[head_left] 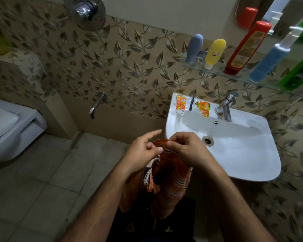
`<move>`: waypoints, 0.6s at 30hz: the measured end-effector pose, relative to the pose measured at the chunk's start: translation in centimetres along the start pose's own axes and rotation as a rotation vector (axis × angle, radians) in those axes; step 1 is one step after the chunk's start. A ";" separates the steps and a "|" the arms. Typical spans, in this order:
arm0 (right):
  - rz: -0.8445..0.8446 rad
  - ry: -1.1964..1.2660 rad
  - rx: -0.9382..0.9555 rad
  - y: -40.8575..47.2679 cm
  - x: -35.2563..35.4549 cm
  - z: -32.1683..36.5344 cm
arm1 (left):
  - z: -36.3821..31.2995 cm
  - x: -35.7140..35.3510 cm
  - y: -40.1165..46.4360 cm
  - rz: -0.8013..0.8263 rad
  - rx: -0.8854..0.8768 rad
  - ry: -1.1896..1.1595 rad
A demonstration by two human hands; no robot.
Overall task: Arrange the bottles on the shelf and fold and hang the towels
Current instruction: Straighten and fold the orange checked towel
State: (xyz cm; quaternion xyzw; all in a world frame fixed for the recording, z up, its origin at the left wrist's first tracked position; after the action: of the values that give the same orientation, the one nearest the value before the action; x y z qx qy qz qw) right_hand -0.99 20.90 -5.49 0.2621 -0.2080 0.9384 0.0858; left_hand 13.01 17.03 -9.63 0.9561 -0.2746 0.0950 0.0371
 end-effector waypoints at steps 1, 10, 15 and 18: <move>0.045 -0.027 0.009 0.0 -0.6 0.2 | -0.3 -0.3 -0.1 0.023 -0.009 -0.070; 0.256 -0.059 -0.129 -1.3 0.1 -0.9 | 0.8 3.1 1.2 -0.253 0.017 0.191; 0.306 -0.010 -0.156 -3.0 3.2 -1.6 | 2.7 4.5 1.6 -0.286 0.085 0.237; 0.166 0.090 -0.115 -2.3 4.0 -1.1 | 2.9 3.1 1.3 -0.187 0.074 0.173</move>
State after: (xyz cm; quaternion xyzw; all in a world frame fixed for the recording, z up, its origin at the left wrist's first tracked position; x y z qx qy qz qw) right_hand -4.27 23.65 -3.49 0.1964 -0.2786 0.9396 0.0320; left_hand 15.37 13.97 -11.77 0.9665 -0.1761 0.1834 0.0342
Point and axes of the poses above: each hand's wrist, its own y-axis towards the middle knuckle, its own x-axis out of the back of the hand, z = x × y, the point moved 9 cm from there along y, towards the middle knuckle, and after that the axes turned 11 degrees about -x, right-handed, at the moved point
